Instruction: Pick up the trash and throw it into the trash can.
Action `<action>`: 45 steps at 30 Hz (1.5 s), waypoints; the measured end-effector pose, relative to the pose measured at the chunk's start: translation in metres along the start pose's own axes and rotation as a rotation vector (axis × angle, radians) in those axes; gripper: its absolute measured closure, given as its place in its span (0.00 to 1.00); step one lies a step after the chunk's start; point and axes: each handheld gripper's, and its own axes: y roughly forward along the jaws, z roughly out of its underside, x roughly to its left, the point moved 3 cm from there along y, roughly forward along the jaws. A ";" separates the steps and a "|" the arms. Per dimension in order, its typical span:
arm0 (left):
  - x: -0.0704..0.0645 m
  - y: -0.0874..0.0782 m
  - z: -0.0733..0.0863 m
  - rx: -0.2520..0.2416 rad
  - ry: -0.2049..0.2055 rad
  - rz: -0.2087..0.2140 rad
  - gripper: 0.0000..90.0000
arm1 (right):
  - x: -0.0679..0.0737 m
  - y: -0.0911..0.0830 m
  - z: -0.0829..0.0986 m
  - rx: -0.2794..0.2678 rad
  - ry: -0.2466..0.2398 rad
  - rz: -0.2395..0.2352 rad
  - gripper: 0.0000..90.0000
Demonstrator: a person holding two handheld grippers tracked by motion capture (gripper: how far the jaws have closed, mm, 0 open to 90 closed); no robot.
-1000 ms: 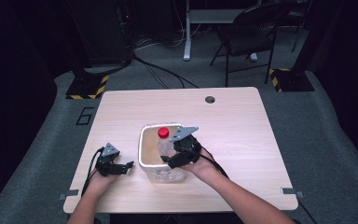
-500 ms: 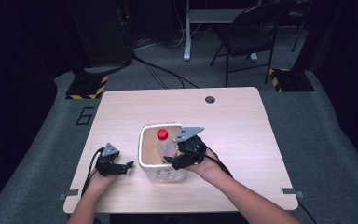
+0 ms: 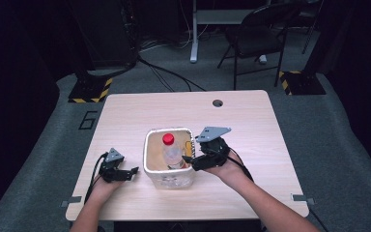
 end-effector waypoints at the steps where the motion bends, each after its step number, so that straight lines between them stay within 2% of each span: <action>1: 0.000 0.000 0.000 0.000 0.000 0.000 0.18 | -0.005 -0.004 0.002 -0.003 0.018 0.008 0.22; 14: 0.000 0.000 0.000 0.000 0.000 0.000 0.18 | -0.037 -0.019 0.020 -0.025 0.079 0.092 0.23; 21: 0.000 0.000 0.000 0.000 0.000 0.000 0.18 | -0.048 -0.021 0.033 -0.029 0.104 0.110 0.24; 27: 0.000 0.000 0.000 0.000 0.000 0.000 0.18 | -0.055 -0.021 0.053 -0.014 0.092 0.151 0.25; 32: 0.000 0.000 0.000 0.000 0.000 0.000 0.18 | -0.059 -0.021 0.067 0.000 0.103 0.172 0.25; 36: 0.000 0.000 0.000 0.000 0.000 0.000 0.18 | -0.066 -0.022 0.086 0.013 0.135 0.195 0.25; 45: 0.000 0.000 0.000 0.000 0.000 0.000 0.18 | -0.076 -0.022 0.114 0.032 0.179 0.235 0.25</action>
